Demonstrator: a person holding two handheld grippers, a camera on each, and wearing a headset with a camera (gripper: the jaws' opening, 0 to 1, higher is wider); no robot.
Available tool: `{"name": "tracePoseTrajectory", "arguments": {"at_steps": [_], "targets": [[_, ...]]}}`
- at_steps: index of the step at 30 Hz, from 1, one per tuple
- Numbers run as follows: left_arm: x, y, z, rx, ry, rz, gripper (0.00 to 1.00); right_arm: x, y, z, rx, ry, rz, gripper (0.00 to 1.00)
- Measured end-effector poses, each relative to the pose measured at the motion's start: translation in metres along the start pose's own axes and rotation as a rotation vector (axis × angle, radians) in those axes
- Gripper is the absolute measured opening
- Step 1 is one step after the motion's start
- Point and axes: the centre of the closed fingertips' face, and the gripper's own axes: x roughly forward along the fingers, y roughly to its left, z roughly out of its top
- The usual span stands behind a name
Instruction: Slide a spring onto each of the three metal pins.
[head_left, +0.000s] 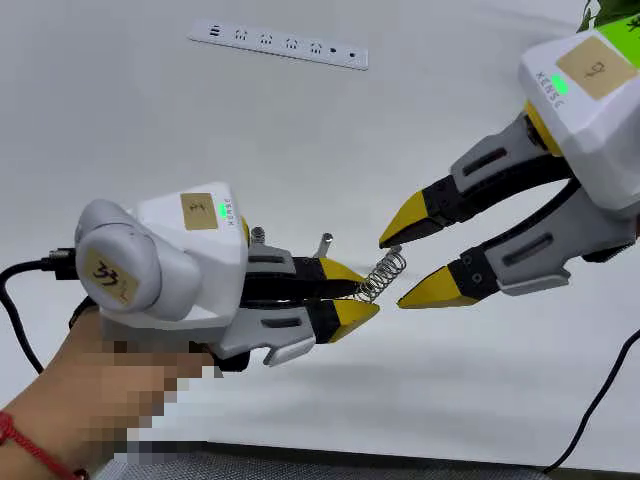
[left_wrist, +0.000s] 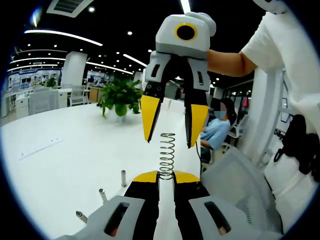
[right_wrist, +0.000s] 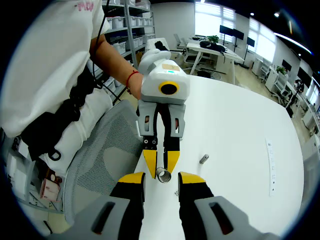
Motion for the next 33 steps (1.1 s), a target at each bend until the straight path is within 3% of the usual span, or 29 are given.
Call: {"name": "tracePoseTrajectory", "arguments": {"at_steps": [6, 15, 33], "targets": [[0.002, -0.001, -0.002, 0.013, 0.007, -0.011, 0.10, 0.006, 0.006, -0.003, -0.087, 0.101, 0.070, 0.24], [0.003, -0.003, -0.002, 0.020, 0.006, -0.016, 0.10, 0.017, 0.009, -0.011, -0.160, 0.181, 0.117, 0.17], [0.002, -0.002, -0.003, 0.024, -0.002, -0.006, 0.11, 0.018, 0.007, -0.010, -0.175, 0.201, 0.111, 0.12]]}}
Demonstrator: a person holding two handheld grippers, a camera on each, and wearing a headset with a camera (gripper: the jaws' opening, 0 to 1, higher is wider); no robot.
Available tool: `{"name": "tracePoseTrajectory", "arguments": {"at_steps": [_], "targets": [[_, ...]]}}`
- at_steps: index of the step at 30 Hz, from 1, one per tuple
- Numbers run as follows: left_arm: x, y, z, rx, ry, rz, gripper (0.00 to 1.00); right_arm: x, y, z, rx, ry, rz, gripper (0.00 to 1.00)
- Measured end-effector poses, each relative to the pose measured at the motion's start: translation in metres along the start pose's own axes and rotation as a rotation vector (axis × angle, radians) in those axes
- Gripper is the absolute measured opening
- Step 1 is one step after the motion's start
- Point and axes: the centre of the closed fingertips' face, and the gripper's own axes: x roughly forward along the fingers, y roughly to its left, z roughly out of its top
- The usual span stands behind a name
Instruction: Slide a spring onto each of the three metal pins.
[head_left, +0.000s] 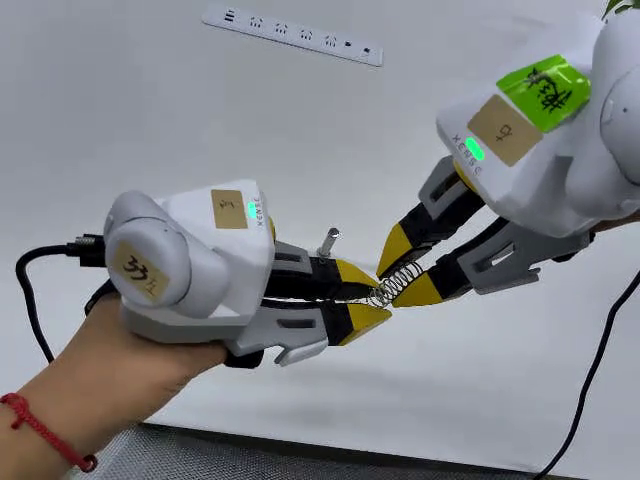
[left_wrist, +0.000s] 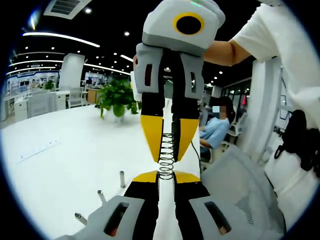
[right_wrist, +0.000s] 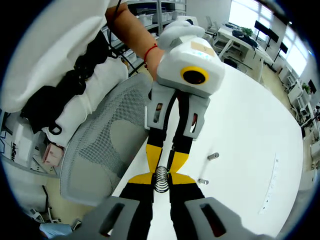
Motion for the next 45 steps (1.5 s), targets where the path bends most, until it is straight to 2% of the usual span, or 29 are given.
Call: {"name": "tracePoseTrajectory", "arguments": {"at_steps": [9, 14, 19, 22, 29, 33, 37, 40, 45], "targets": [[-0.002, 0.001, 0.001, 0.007, -0.010, 0.010, 0.12, 0.000, -0.001, 0.002, 0.010, 0.003, -0.009, 0.12], [-0.006, 0.002, -0.002, 0.031, -0.001, 0.025, 0.22, -0.001, -0.004, 0.000, 0.021, 0.003, -0.016, 0.12], [-0.016, 0.007, -0.009, 0.022, 0.011, 0.048, 0.26, -0.006, -0.011, 0.000, 0.040, 0.001, -0.037, 0.12], [-0.025, 0.012, -0.013, 0.024, 0.020, 0.071, 0.30, -0.008, -0.015, 0.002, 0.062, -0.002, -0.054, 0.12], [-0.051, 0.031, -0.025, 0.016, 0.029, 0.152, 0.42, -0.010, -0.033, -0.006, 0.110, 0.009, -0.099, 0.12], [-0.069, 0.044, -0.032, 0.013, 0.040, 0.205, 0.49, -0.011, -0.048, -0.014, 0.140, 0.027, -0.143, 0.12], [-0.081, 0.052, -0.036, 0.013, 0.038, 0.232, 0.55, -0.010, -0.058, -0.019, 0.160, 0.035, -0.158, 0.12], [-0.089, 0.058, -0.044, -0.005, 0.047, 0.245, 0.63, -0.007, -0.069, -0.024, 0.168, 0.050, -0.171, 0.12], [-0.099, 0.063, -0.051, 0.003, 0.048, 0.253, 0.71, 0.000, -0.081, -0.030, 0.186, 0.068, -0.181, 0.12]]}}
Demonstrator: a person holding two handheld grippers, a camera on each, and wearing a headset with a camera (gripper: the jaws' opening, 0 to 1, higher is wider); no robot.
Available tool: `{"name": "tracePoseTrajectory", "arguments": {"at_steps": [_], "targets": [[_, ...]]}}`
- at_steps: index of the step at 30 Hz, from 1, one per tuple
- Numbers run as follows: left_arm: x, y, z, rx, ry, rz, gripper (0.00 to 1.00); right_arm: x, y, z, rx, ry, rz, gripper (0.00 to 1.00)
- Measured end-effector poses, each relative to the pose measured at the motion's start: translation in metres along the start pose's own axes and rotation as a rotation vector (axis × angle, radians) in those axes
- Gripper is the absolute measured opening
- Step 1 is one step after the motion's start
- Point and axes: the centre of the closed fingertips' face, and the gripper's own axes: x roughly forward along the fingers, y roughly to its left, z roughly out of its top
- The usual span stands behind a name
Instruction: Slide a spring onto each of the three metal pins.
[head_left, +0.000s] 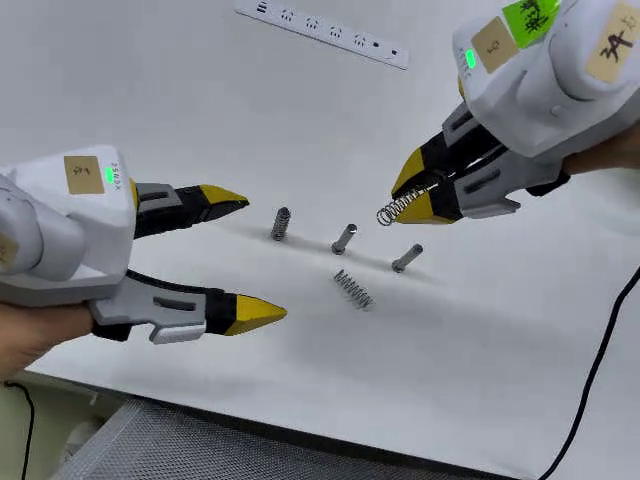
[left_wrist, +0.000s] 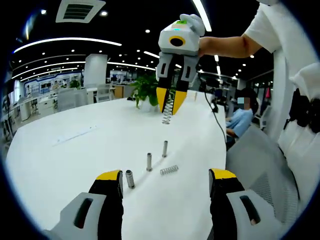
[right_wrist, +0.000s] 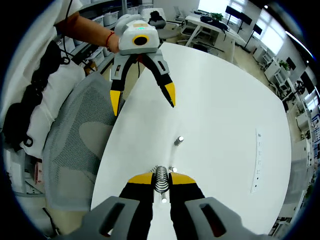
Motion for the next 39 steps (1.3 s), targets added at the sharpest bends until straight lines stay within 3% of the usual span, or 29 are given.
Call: {"name": "tracePoseTrajectory", "arguments": {"at_steps": [5, 13, 17, 28, 39], "targets": [[-0.003, 0.002, -0.004, -0.020, -0.008, -0.005, 0.85, 0.014, -0.013, -0.007, 0.025, 0.028, -0.013, 0.12], [-0.005, 0.004, -0.009, -0.024, -0.008, -0.017, 0.92, 0.034, -0.026, -0.016, 0.056, 0.053, -0.006, 0.12], [-0.005, 0.006, -0.009, -0.032, -0.011, -0.016, 0.93, 0.046, -0.032, -0.023, 0.082, 0.062, 0.000, 0.12], [-0.003, 0.009, -0.010, -0.049, -0.019, -0.008, 0.93, 0.069, -0.030, -0.031, 0.106, 0.084, 0.035, 0.12], [-0.002, 0.011, -0.013, -0.059, -0.027, -0.011, 0.93, 0.078, -0.030, -0.034, 0.108, 0.098, 0.046, 0.12]]}}
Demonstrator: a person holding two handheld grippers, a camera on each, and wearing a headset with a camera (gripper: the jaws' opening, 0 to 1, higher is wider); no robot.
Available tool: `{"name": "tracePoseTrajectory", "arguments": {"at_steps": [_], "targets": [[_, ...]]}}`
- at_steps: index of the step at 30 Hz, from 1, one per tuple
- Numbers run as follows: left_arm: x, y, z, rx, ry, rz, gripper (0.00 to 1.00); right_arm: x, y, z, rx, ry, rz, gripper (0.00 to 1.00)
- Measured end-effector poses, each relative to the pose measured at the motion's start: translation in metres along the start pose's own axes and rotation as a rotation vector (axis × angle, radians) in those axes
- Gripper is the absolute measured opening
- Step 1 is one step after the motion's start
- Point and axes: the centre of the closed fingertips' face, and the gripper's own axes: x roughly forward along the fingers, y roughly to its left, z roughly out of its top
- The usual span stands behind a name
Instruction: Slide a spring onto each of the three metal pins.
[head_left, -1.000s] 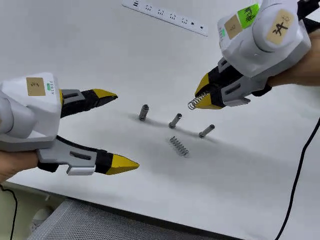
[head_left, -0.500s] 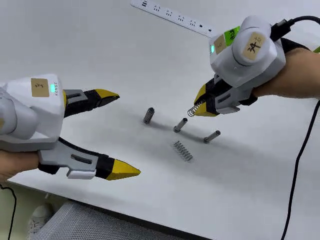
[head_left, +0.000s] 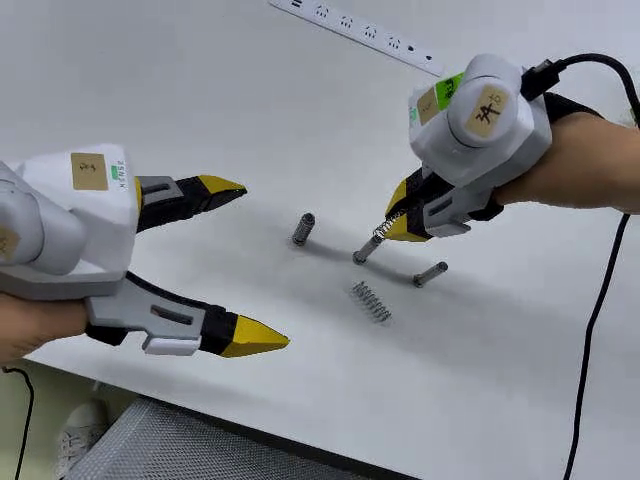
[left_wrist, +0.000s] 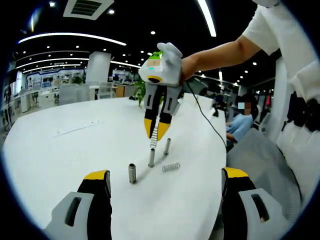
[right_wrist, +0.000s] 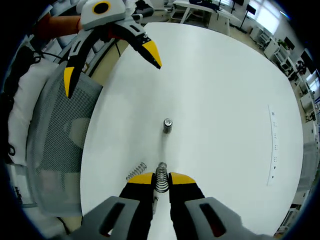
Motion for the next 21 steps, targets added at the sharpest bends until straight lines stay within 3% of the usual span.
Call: {"name": "tracePoseTrajectory", "arguments": {"at_steps": [21], "targets": [[0.004, -0.005, 0.001, -0.018, -0.012, -0.011, 0.92, 0.014, 0.001, -0.004, -0.012, 0.017, 0.002, 0.12]]}}
